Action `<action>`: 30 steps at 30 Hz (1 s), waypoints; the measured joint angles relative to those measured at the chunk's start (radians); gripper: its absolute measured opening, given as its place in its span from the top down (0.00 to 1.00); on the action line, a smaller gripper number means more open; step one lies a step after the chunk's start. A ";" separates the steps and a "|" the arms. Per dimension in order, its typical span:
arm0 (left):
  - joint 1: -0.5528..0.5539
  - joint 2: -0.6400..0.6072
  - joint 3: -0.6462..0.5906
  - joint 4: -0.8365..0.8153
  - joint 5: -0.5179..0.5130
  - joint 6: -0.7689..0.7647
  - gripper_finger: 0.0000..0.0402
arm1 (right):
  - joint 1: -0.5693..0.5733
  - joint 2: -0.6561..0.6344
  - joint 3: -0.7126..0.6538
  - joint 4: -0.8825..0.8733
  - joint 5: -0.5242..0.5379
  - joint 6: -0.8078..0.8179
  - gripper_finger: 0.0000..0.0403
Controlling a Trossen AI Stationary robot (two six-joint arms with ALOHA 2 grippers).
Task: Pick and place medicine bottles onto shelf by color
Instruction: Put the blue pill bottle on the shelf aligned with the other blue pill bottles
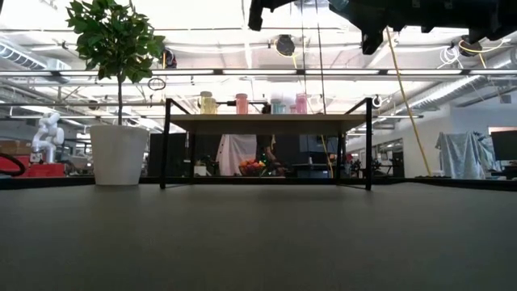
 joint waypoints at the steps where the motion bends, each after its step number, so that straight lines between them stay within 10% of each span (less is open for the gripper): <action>1: 0.000 0.000 0.000 0.000 0.000 0.000 0.65 | 0.000 0.000 0.000 0.000 0.000 0.000 0.74; 18: 0.033 -0.008 -0.001 -0.049 0.006 0.009 0.71 | -0.031 0.000 0.000 -0.044 0.013 0.000 0.74; 30: 0.167 -0.105 0.002 -0.242 -0.028 0.056 0.72 | -0.040 -0.009 -0.055 -0.136 0.212 0.108 0.66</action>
